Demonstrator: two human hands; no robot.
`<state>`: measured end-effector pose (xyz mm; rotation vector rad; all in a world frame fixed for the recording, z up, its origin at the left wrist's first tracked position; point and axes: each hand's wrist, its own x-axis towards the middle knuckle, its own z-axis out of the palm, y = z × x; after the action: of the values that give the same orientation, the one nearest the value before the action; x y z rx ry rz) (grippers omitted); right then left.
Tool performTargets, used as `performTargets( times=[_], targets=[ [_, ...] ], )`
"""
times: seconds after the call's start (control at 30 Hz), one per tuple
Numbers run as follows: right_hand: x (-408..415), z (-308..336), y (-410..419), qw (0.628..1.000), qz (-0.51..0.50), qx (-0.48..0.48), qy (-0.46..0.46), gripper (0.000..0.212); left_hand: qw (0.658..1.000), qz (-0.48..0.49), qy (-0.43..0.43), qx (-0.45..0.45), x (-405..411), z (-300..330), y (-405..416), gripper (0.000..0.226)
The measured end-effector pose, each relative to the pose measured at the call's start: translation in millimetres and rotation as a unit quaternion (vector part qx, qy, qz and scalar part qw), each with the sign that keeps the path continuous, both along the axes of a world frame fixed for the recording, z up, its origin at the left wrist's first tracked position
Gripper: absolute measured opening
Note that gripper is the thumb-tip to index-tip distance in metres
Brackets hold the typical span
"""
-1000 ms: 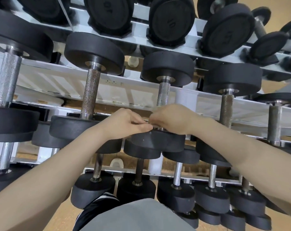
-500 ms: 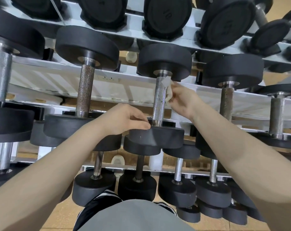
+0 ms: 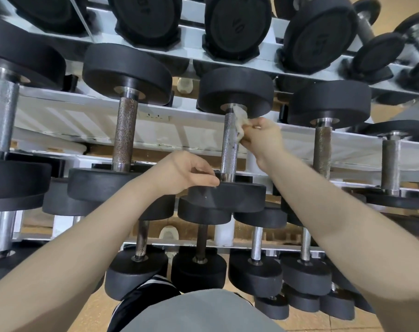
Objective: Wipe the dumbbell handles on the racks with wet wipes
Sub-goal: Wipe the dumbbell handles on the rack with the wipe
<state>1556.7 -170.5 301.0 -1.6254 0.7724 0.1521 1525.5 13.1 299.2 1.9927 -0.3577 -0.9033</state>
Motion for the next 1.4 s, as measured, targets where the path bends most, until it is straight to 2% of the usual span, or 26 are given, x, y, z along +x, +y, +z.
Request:
performTargets(
  times=[0.1,0.17,0.27,0.33,0.37,0.43,0.5,0.57,0.6,0.67,0.73,0.77,0.8,0.83,0.9,0.93,0.97,1.0,1.07,1.17,1.23,1.33,1.4],
  targets=[
    [-18,-8,5,0.998,0.029,-0.046,0.01,0.023,1.0,-0.004,-0.012,0.012,-2,0,1,0.005],
    [-38,-5,-1,0.994,0.083,-0.066,0.04,0.026,1.0,-0.006,-0.012,0.0,-2,-1,1,0.006],
    [-56,5,-9,0.96,0.203,-0.166,0.099,0.02,0.999,-0.032,-0.022,0.003,-1,1,1,0.007],
    [-50,14,-8,0.938,0.23,-0.255,0.042,0.008,0.998,-0.041,-0.039,0.004,-2,2,2,0.016],
    [-43,18,-5,0.925,0.219,-0.311,-0.014,0.012,0.998,-0.042,-0.047,0.005,-3,3,3,0.02],
    [-25,29,7,0.874,0.207,-0.414,-0.149,0.02,0.998,-0.037,-0.058,0.009,-5,3,4,0.024],
    [-9,29,22,0.786,0.285,-0.488,-0.248,0.023,0.997,-0.031,-0.065,0.009,-4,3,5,0.025],
    [4,19,27,0.664,0.408,-0.564,-0.273,0.018,0.997,-0.034,-0.064,0.012,-2,3,5,0.025],
    [7,12,25,0.625,0.459,-0.574,-0.263,0.015,0.997,-0.036,-0.062,0.013,-1,3,5,0.025],
    [2,6,19,0.598,0.53,-0.576,-0.173,0.018,0.998,-0.035,-0.055,0.009,-1,3,5,0.023],
    [-16,9,15,0.61,0.56,-0.545,-0.133,0.017,0.998,-0.029,-0.048,0.0,-1,3,6,0.021],
    [-26,11,12,0.638,0.569,-0.503,-0.13,0.018,0.999,-0.025,-0.042,-0.005,-1,3,7,0.022],
    [-37,14,9,0.681,0.562,-0.451,-0.127,0.02,0.999,-0.023,-0.035,-0.01,-1,3,7,0.022],
    [-46,19,7,0.742,0.53,-0.396,-0.112,0.019,0.999,-0.022,-0.027,-0.013,-1,4,7,0.02],
    [-62,28,3,0.867,0.409,-0.269,-0.094,0.016,0.999,-0.004,-0.03,-0.013,-2,7,4,0.018],
    [-68,30,-2,0.918,0.337,-0.187,-0.093,0.015,0.999,0.015,-0.044,-0.013,-3,9,1,0.018],
    [-74,33,-6,0.953,0.271,-0.097,-0.094,0.015,0.997,0.038,-0.058,-0.023,-4,13,-2,0.018],
    [-79,36,-10,0.969,0.227,-0.023,-0.099,0.015,0.995,0.054,-0.074,-0.043,-7,17,-6,0.017],
    [-87,40,-20,0.975,0.191,0.055,-0.101,0.015,0.989,0.063,-0.099,-0.087,-16,27,-19,0.016],
    [-98,42,-37,0.98,0.164,0.082,-0.079,0.01,0.982,0.057,-0.129,-0.122,-30,39,-46,0.014],
    [-105,44,-50,0.98,0.164,0.081,-0.074,0.006,0.98,0.06,-0.14,-0.132,-38,42,-66,0.002],
    [-120,50,-86,0.973,0.192,0.088,-0.092,0.007,0.973,0.083,-0.178,-0.121,-52,40,-103,0.019],
    [-129,58,-117,0.967,0.217,0.109,-0.083,0.017,0.969,0.129,-0.149,-0.145,-64,41,-129,0.02]
  ],
)
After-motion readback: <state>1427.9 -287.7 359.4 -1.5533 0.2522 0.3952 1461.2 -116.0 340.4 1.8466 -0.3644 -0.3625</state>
